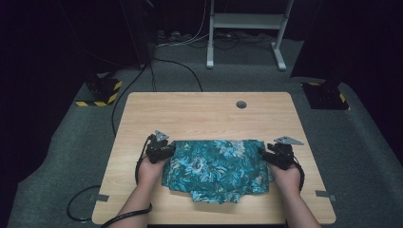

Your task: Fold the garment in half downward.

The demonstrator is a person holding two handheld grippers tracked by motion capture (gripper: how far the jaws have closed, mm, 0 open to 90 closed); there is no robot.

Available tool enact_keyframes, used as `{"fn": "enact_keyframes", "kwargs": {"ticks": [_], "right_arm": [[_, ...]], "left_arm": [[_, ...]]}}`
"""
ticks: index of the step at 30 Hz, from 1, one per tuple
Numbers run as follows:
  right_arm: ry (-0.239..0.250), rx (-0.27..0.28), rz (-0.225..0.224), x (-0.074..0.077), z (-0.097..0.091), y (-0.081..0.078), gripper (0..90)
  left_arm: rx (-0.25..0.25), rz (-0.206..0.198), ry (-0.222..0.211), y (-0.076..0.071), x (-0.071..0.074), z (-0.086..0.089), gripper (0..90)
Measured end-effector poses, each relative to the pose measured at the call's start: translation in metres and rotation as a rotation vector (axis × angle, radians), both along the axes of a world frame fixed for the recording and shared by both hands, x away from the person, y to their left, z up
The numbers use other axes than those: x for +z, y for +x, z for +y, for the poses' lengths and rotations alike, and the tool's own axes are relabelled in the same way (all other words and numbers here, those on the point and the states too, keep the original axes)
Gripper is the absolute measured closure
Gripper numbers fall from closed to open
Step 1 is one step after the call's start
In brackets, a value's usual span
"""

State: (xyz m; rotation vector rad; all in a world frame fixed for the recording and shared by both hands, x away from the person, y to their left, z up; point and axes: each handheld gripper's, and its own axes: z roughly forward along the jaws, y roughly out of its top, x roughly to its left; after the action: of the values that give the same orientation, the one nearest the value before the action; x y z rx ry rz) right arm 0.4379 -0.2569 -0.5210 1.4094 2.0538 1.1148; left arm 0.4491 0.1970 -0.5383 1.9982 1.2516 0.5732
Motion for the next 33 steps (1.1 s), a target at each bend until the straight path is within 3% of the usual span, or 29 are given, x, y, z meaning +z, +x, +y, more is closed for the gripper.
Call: {"fn": "enact_keyframes", "kwargs": {"ticks": [4, 8, 11, 15, 19, 22, 24, 26, 27, 30, 33], "right_arm": [[0.007, -0.011, 0.009, -0.003, -0.002, 0.002, 48.2], [0.03, -0.019, 0.006, -0.004, -0.003, 0.004, 48.0], [0.04, -0.026, 0.005, -0.004, -0.002, 0.005, 48.8], [0.055, -0.033, -0.001, -0.005, -0.001, 0.006, 55.6], [0.07, -0.029, -0.003, -0.005, 0.0, 0.008, 67.2], [0.072, -0.04, -0.007, -0.003, 0.0, 0.009, 67.1], [0.076, -0.038, -0.009, -0.002, 0.001, 0.009, 66.6], [0.065, -0.035, -0.011, -0.002, 0.002, 0.009, 65.3], [0.063, -0.033, -0.009, -0.002, 0.002, 0.009, 65.0], [0.059, -0.032, -0.001, -0.004, 0.004, 0.01, 63.3], [0.06, -0.032, 0.001, -0.005, 0.006, 0.011, 62.2]], "left_arm": [[0.025, 0.007, -0.054, 0.0, -0.002, 0.0, 78.0], [0.07, 0.02, -0.108, 0.0, -0.003, 0.005, 82.5], [0.09, 0.011, -0.123, -0.001, -0.002, 0.007, 87.8], [0.116, -0.001, -0.142, -0.001, 0.0, 0.011, 88.5], [0.129, 0.001, -0.191, 0.001, 0.002, 0.016, 88.7], [0.152, 0.015, -0.266, 0.002, 0.003, 0.023, 88.5], [0.165, 0.039, -0.342, 0.005, 0.003, 0.03, 87.4], [0.203, 0.032, -0.347, 0.007, 0.004, 0.037, 80.9], [0.22, 0.047, -0.379, 0.009, 0.003, 0.042, 76.6], [0.226, 0.043, -0.364, 0.009, 0.004, 0.046, 73.3], [0.149, 0.019, -0.25, 0.006, 0.005, 0.035, 64.7]]}}
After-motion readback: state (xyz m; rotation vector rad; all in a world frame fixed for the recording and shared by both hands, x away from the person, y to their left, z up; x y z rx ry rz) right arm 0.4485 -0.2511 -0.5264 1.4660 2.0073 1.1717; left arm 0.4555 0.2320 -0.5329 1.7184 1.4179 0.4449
